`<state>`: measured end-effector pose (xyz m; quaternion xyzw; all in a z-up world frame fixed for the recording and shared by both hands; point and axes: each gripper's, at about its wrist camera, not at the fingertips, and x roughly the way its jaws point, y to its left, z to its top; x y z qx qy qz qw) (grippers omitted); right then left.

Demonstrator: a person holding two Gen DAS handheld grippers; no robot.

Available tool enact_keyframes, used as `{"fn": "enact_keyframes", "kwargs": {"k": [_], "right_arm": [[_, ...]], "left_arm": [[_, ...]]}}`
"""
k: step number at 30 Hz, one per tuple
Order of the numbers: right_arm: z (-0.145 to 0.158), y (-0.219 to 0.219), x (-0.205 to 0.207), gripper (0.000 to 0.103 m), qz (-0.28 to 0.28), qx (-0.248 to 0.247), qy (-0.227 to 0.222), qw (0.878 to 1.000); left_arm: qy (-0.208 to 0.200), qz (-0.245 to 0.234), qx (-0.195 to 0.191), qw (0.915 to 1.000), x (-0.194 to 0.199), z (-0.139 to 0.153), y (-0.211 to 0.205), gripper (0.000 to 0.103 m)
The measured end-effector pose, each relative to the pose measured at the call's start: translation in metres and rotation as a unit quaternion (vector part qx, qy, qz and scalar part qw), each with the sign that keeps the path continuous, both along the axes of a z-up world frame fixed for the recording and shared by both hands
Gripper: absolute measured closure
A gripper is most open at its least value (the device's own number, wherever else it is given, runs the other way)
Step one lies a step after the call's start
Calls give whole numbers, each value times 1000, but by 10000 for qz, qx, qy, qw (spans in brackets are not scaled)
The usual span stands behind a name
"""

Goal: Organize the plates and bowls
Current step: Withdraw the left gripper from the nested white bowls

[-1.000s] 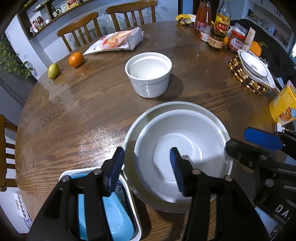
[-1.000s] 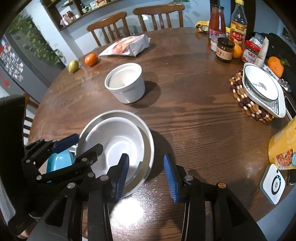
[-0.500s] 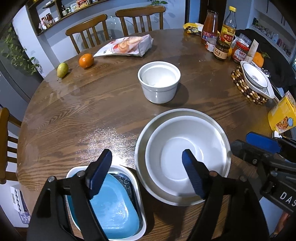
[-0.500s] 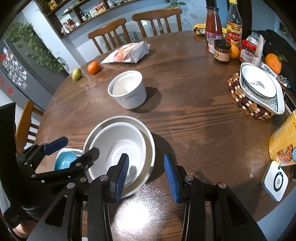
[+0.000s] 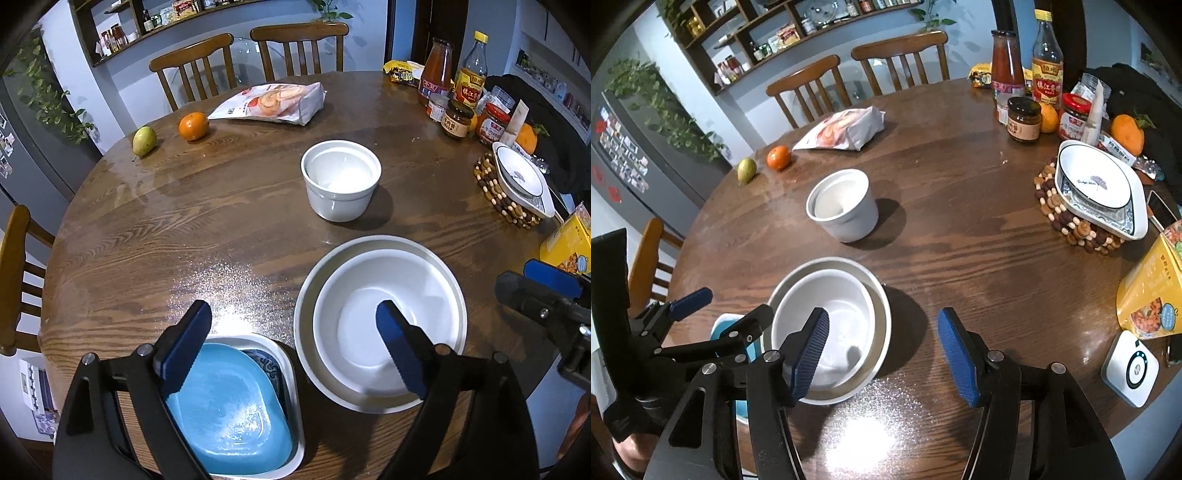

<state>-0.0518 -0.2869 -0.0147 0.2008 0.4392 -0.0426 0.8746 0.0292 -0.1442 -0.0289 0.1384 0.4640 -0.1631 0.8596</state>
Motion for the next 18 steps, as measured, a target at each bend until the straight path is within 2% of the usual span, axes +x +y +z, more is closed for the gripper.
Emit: {"fn": "enact_keyframes", "kwargs": {"k": [13,18], "right_arm": [[21,-9,3,41,67,-157,-213,9996],[31,-10,6,41,137,-206,-341,9991]], "left_arm": [[-211,79,-141,9996,6,18,-2,12],[-348,130,-185,9991,8,26,-3,5]]}}
